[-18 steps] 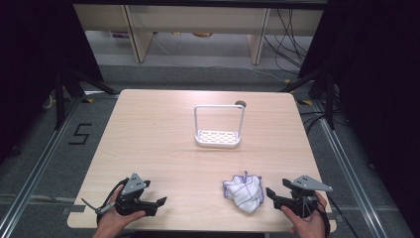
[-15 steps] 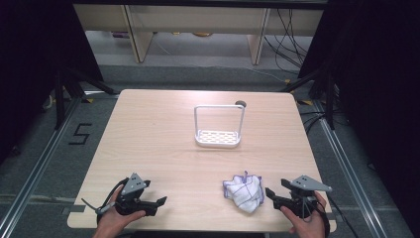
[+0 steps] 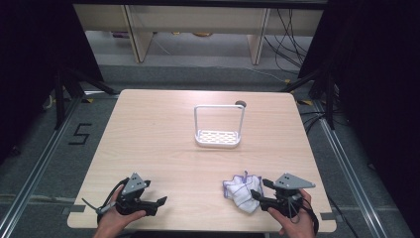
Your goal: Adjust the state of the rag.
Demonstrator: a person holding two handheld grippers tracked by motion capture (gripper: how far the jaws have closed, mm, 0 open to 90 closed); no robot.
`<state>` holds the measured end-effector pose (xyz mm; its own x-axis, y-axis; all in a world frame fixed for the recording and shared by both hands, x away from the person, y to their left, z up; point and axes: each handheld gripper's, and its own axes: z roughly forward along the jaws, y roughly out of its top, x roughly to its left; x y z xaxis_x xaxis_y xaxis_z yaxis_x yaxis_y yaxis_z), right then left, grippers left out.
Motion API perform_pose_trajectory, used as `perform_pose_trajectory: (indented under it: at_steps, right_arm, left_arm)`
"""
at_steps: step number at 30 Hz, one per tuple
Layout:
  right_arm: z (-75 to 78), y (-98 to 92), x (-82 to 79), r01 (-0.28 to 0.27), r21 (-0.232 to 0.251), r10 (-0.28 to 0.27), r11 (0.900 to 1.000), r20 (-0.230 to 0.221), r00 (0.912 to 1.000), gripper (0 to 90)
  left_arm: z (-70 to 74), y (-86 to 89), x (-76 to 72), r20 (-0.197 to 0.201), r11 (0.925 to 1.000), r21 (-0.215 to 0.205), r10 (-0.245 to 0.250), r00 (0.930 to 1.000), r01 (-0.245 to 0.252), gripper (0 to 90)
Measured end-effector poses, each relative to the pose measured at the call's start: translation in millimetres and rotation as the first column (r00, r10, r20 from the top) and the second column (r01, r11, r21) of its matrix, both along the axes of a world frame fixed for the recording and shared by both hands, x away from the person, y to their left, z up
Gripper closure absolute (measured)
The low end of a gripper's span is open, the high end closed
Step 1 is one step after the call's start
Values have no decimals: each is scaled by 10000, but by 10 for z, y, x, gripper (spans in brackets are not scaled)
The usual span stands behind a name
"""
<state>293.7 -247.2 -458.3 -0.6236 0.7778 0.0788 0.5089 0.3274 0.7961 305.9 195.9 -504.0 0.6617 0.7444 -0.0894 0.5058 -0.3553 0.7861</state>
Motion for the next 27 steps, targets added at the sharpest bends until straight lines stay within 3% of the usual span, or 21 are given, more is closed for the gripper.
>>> perform_pose_trajectory:
  at_steps: [1, 3, 5, 6, 9, 10, 13, 14, 15, 19, 21, 22, 23, 24, 25, 27]
  right_arm:
    - [16, 35, -6, 69, 64, -67, 10000, -265, 9996, 423]
    - [23, 59, 41, -89, -136, 88, 9999, -55, 9999, 429]
    - [20, 103, 57, -33, -167, 30, 9999, -229, 9997, 435]
    - [18, 106, 83, -145, -265, 141, 9995, -168, 9998, 438]
    - [12, 159, 150, -291, -471, 277, 9985, -295, 9992, 438]
    - [9, 180, 163, -253, -439, 237, 9987, -362, 9991, 437]
    - [-37, 232, 270, -504, -734, 476, 9960, -391, 9981, 438]
    - [-50, 248, 289, -505, -700, 463, 9963, -599, 9971, 442]
    - [-83, 265, 323, -594, -789, 539, 9951, -712, 9960, 468]
    - [-161, 270, 364, -1212, -768, 1133, 9896, -1010, 9884, 663]
    - [-137, 256, 342, -1213, -759, 1128, 9897, -1079, 9877, 754]
    - [-120, 247, 334, -1219, -697, 1148, 9901, -985, 9885, 773]
    - [-112, 235, 349, -1454, -736, 1411, 9866, -610, 9881, 787]
    - [-69, 229, 334, -1439, -668, 1403, 9873, -558, 9885, 793]
    - [-14, 225, 315, -1441, -629, 1413, 9876, -480, 9888, 797]
    - [105, 223, 283, -1402, -780, 1408, 9870, 27, 9900, 800]
  left_arm:
    - [2, 1, 1, -6, 10000, 5, -41, 10000, 41, 156]
    - [6, 10, -2, -13, 9999, 98, -123, 9999, 123, 157]
    - [-8, -17, -2, 47, 9997, -208, 116, 9999, -115, 157]
    - [-2, 0, 5, 15, 10000, 50, -41, 10000, 41, 157]
    - [5, 5, 3, -4, 9999, 73, -89, 10000, 89, 157]
    - [-7, -18, 2, 52, 9997, -207, 103, 9999, -102, 157]
    - [4, 5, 2, -81, 9997, 202, -143, 9999, 144, 157]
    - [-4, -5, 1, -36, 9999, 64, -90, 10000, 90, 157]
    - [-7, -22, -4, -43, 9999, -160, 62, 10000, -62, 157]
    - [-5, -8, 2, -23, 9999, -102, -41, 10000, 41, 156]
    - [-1, -9, 1, 2, 10000, -99, 7, 10000, -7, 157]
    - [-3, -12, 1, 17, 9999, -126, -9, 10000, 9, 157]
    - [-6, -20, -1, 0, 9998, -212, 11, 10000, -11, 157]
    - [-2, -1, 0, 28, 9998, -44, -172, 9998, 172, 156]
    - [-9, -15, 0, 81, 9996, -262, -82, 9999, 84, 157]
    - [5, 2, 5, 53, 9999, -48, -89, 9999, 89, 157]
